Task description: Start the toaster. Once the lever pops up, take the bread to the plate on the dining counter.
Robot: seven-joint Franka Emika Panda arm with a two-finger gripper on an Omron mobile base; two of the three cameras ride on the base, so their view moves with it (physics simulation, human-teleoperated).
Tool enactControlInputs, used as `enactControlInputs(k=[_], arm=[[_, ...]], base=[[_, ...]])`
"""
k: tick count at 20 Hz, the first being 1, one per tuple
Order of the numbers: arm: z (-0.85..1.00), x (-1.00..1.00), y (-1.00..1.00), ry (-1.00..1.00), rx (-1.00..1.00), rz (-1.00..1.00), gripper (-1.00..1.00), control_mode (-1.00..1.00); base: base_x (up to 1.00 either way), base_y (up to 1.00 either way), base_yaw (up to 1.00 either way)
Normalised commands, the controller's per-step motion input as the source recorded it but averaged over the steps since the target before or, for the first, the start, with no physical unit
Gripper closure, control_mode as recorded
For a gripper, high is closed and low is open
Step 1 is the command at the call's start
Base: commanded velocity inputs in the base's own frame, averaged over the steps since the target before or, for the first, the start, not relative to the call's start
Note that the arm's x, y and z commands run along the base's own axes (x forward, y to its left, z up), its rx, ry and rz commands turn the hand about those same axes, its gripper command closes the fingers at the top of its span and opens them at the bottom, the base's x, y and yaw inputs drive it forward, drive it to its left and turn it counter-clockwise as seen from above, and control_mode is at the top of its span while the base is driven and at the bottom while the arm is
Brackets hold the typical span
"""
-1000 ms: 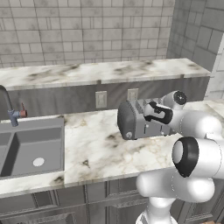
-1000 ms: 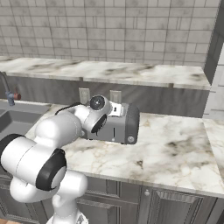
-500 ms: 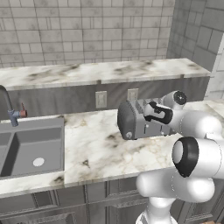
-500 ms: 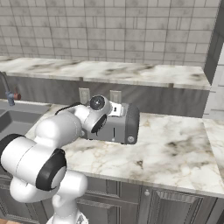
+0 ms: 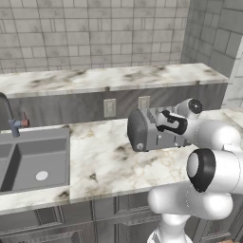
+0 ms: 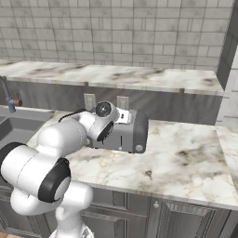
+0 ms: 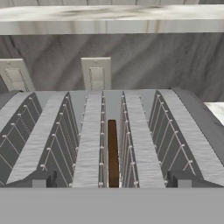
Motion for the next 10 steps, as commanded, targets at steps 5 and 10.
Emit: enactControlInputs(k=[5, 10], arm=[[0.0, 0.0, 0.0, 0.0, 0.0, 0.0, -1.0, -1.0], [0.0, 0.0, 0.0, 0.0, 0.0, 0.0, -1.0, -1.0]], base=[[0.0, 0.0, 0.0], [0.0, 0.0, 0.0]])
